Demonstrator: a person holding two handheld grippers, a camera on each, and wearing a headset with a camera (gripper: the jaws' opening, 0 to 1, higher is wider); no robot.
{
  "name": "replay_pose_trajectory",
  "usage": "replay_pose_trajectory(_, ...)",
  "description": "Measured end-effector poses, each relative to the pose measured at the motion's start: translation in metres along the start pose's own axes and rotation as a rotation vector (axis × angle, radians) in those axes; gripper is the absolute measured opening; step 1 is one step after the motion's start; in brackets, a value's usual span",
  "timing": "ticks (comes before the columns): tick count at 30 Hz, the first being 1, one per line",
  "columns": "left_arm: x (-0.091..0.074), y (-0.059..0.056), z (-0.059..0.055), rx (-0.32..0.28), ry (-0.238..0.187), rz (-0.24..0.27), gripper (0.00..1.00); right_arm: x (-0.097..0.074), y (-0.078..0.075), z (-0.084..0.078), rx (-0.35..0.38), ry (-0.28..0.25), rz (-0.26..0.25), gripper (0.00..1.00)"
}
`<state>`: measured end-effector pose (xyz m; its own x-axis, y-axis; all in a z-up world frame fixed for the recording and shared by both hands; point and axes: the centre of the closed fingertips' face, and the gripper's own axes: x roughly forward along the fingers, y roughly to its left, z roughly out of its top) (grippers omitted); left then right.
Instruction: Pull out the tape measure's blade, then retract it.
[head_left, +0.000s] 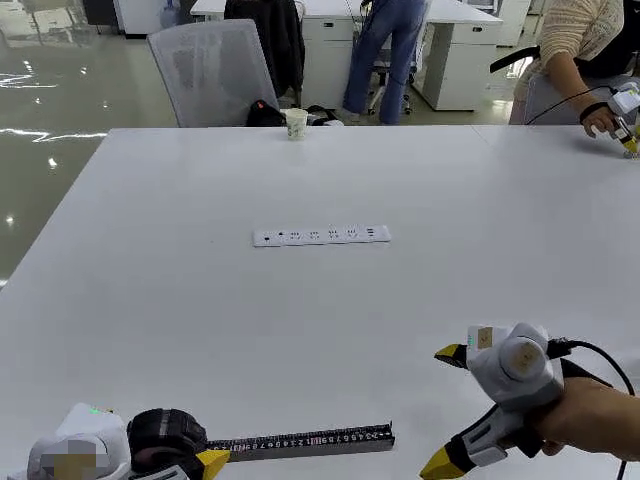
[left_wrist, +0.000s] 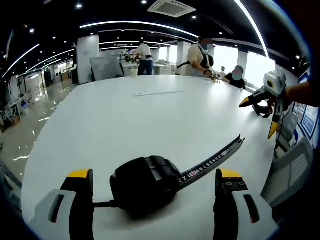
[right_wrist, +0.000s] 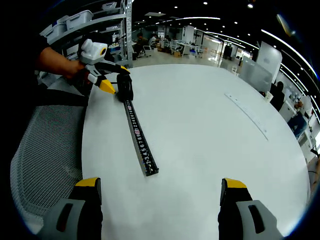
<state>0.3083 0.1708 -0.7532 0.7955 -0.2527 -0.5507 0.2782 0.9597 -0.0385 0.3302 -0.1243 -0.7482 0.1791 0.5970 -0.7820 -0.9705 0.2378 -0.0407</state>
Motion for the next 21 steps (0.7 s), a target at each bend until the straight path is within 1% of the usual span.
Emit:
replay_pose_trajectory(3, 0.003, 0.002, 0.0, -0.012, -0.008, 0.019, 0.99, 0.005, -0.001, 0.0, -0.01, 0.016, 0.006, 0.99)
replay_pose_trajectory(5, 0.005, 0.004, 0.005, -0.027, -0.042, 0.035, 0.99, 0.008, -0.002, 0.001, -0.012, 0.026, 0.01, 0.99)
replay_pose_trajectory(6, 0.005, 0.005, 0.005, -0.032, -0.051, 0.043, 0.99, 0.009, -0.003, 0.001, -0.013, 0.031, 0.011, 0.99)
replay_pose_trajectory(9, 0.006, 0.007, 0.005, -0.028, -0.058, 0.072, 0.99, 0.013, -0.003, 0.003, -0.022, 0.038, 0.019, 0.99)
replay_pose_trajectory(10, 0.006, 0.008, 0.007, -0.029, -0.074, 0.089, 0.99, 0.015, -0.002, 0.004, -0.031, 0.038, 0.024, 0.99)
replay_pose_trajectory(11, 0.006, 0.009, 0.008, -0.034, -0.08, 0.098, 0.99, 0.017, -0.003, 0.004, -0.035, 0.04, 0.025, 0.99)
replay_pose_trajectory(12, 0.006, 0.012, 0.008, -0.043, -0.094, 0.118, 0.99, 0.019, -0.003, 0.003, -0.036, 0.051, 0.026, 0.99)
replay_pose_trajectory(13, 0.005, 0.015, 0.011, -0.062, -0.121, 0.143, 0.99, 0.02, -0.004, 0.003, -0.034, 0.058, 0.026, 0.99)
replay_pose_trajectory(15, 0.003, 0.017, 0.007, -0.125, -0.12, 0.165, 0.99, 0.021, -0.004, 0.005, -0.038, 0.054, 0.026, 0.99)
replay_pose_trajectory(17, 0.004, 0.018, 0.004, -0.127, -0.12, 0.173, 0.99, 0.025, -0.004, 0.004, -0.04, 0.063, 0.029, 0.99)
replay_pose_trajectory(19, 0.006, 0.015, 0.0, -0.129, -0.117, 0.173, 0.99, 0.029, -0.003, 0.004, -0.043, 0.071, 0.039, 0.99)
replay_pose_trajectory(21, 0.007, 0.015, -0.001, -0.125, -0.12, 0.173, 0.99, 0.032, -0.001, 0.003, -0.053, 0.083, 0.05, 0.99)
